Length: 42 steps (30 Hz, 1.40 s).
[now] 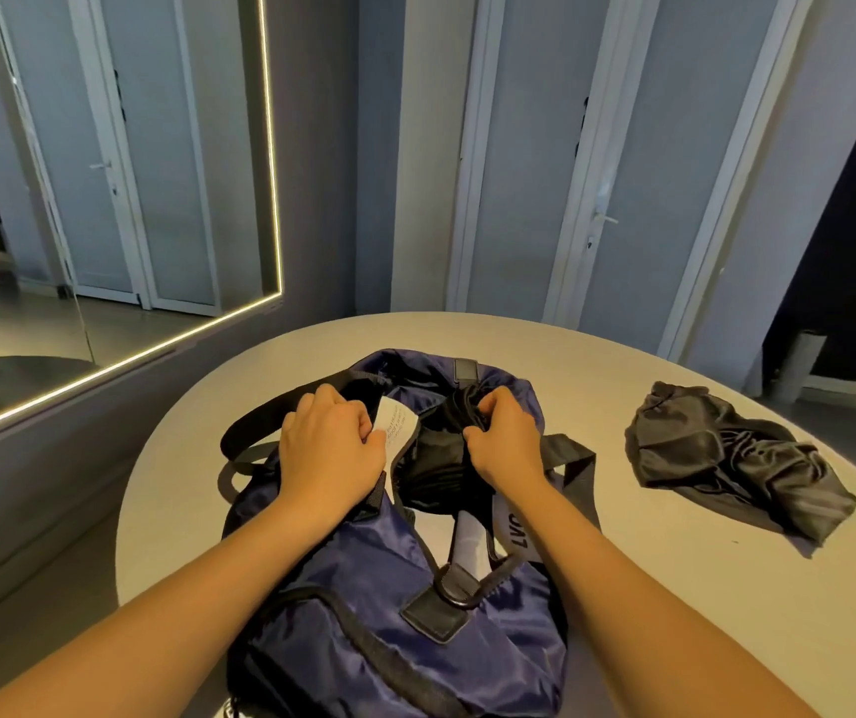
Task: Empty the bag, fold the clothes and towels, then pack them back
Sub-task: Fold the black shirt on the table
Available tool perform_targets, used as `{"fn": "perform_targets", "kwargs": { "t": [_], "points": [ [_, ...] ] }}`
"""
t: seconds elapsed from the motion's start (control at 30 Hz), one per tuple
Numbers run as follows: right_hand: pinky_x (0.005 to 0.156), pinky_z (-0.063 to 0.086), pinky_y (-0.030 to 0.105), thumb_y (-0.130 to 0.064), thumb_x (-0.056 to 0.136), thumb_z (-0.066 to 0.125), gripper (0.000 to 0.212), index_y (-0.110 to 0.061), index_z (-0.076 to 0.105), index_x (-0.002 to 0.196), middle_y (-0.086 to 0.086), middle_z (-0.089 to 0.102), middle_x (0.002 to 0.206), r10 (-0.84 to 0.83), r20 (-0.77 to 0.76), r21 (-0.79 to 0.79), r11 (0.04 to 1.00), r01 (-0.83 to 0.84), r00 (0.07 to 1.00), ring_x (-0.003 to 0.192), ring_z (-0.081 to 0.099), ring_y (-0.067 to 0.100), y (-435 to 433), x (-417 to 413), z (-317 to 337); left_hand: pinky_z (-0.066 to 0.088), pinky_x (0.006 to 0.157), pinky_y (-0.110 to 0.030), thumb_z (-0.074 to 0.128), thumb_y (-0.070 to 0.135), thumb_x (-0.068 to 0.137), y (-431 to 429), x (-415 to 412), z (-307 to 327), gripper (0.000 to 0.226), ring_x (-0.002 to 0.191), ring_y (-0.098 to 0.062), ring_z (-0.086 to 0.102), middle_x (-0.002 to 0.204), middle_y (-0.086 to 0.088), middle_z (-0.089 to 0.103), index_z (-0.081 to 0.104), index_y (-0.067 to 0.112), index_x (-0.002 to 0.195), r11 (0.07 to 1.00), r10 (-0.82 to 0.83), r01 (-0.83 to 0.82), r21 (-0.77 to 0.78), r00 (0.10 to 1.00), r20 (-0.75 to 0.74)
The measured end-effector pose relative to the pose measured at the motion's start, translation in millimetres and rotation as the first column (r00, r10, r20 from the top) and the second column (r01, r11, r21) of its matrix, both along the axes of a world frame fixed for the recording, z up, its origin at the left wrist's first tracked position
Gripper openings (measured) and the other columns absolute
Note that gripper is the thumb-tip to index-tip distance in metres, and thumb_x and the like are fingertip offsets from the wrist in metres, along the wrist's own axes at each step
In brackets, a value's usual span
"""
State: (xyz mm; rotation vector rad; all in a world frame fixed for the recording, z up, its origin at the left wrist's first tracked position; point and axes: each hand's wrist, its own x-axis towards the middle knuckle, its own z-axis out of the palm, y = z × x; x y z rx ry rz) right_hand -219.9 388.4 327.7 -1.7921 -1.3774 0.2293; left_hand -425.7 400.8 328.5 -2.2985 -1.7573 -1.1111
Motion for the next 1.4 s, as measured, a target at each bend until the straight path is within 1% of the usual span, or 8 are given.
{"fn": "perform_targets", "kwargs": {
  "t": [0.13,0.27,0.37,0.5,0.6,0.93,1.13,1.4],
  "points": [
    [0.071,0.033,0.03,-0.015,0.093,0.071,0.032,-0.014,0.04,0.099,0.001,0.047,0.096,0.014,0.099,-0.091,0.996,-0.005,0.995,0.085,0.045,0.022,0,7,-7,0.04,0.087,-0.038,0.07,0.041,0.084,0,6,14,0.021,0.107,-0.025,0.052,0.108,0.0,0.055,0.062,0.024,0.094,0.997,-0.031,0.013,-0.075,0.971,-0.237],
    [0.056,0.031,0.03,-0.023,0.094,0.069,0.027,-0.012,0.045,0.091,0.0,0.045,0.076,0.061,0.112,-0.126,0.991,-0.046,0.992,0.07,0.044,0.02,1,11,-1,0.045,0.101,-0.041,0.065,0.04,0.092,3,32,30,0.046,0.124,-0.022,0.052,0.134,0.001,0.055,0.06,0.022,0.134,0.909,-0.417,0.392,-0.144,0.868,-0.27],
    [0.077,0.05,0.036,-0.017,0.1,0.058,0.013,-0.008,0.064,0.107,0.01,0.067,0.096,0.135,0.113,-0.156,0.981,-0.116,0.984,0.085,0.061,0.025,-7,23,10,0.037,0.114,-0.04,0.048,0.034,0.105,11,59,23,0.047,0.14,-0.024,0.044,0.152,-0.004,0.047,0.049,0.014,0.148,0.762,-0.607,0.48,-0.434,0.764,-0.22],
    [0.061,0.047,0.035,-0.013,0.093,0.055,0.013,-0.012,0.065,0.085,0.007,0.064,0.08,-0.115,0.271,-0.017,0.992,0.124,0.956,0.077,0.06,0.032,-34,57,14,0.012,0.126,-0.032,0.034,0.04,0.111,23,72,1,0.06,0.157,-0.019,0.013,0.171,-0.003,0.013,0.02,0.015,0.163,0.697,-0.648,0.436,-0.569,0.722,-0.242],
    [0.053,0.034,0.031,-0.039,0.093,0.062,0.032,-0.016,0.047,0.076,0.001,0.046,0.067,-0.186,0.415,-0.226,0.927,0.299,0.891,0.068,0.052,0.03,-48,72,7,0.008,0.127,-0.034,0.029,0.044,0.111,25,72,-10,0.062,0.158,-0.018,0.006,0.172,0.0,0.005,0.009,0.02,0.164,0.716,-0.651,0.428,-0.551,0.693,-0.309],
    [0.055,0.036,0.031,-0.027,0.091,0.066,0.027,-0.008,0.051,0.078,0.009,0.054,0.07,-0.141,-0.032,-0.286,0.95,0.126,0.99,0.061,0.049,0.025,-32,86,-23,0.001,0.127,-0.044,0.016,0.048,0.11,26,74,-30,0.055,0.158,-0.023,-0.001,0.171,0.004,0.006,0.006,0.038,0.163,0.795,-0.572,0.338,-0.503,0.692,-0.441],
    [0.075,0.058,0.047,-0.027,0.093,0.069,0.026,-0.002,0.064,0.093,0.017,0.069,0.087,-0.203,0.003,-0.223,0.954,0.199,0.979,0.083,0.067,0.034,-55,119,53,0.003,0.127,-0.045,0.015,0.047,0.11,23,74,-30,0.054,0.158,-0.024,0.003,0.171,0.004,0.009,0.012,0.036,0.163,0.798,-0.565,0.315,-0.514,0.689,-0.454],
    [0.055,0.05,0.028,-0.028,0.101,0.062,0.028,0.0,0.063,0.096,0.018,0.072,0.09,-0.101,-0.234,-0.235,0.971,0.044,0.967,0.073,0.067,0.024,-64,89,68,0.013,0.125,-0.042,0.023,0.04,0.112,10,64,-4,0.051,0.156,-0.02,0.015,0.17,0.0,0.018,0.033,0.024,0.159,0.806,-0.585,0.382,-0.453,0.629,-0.511]
  ]
}}
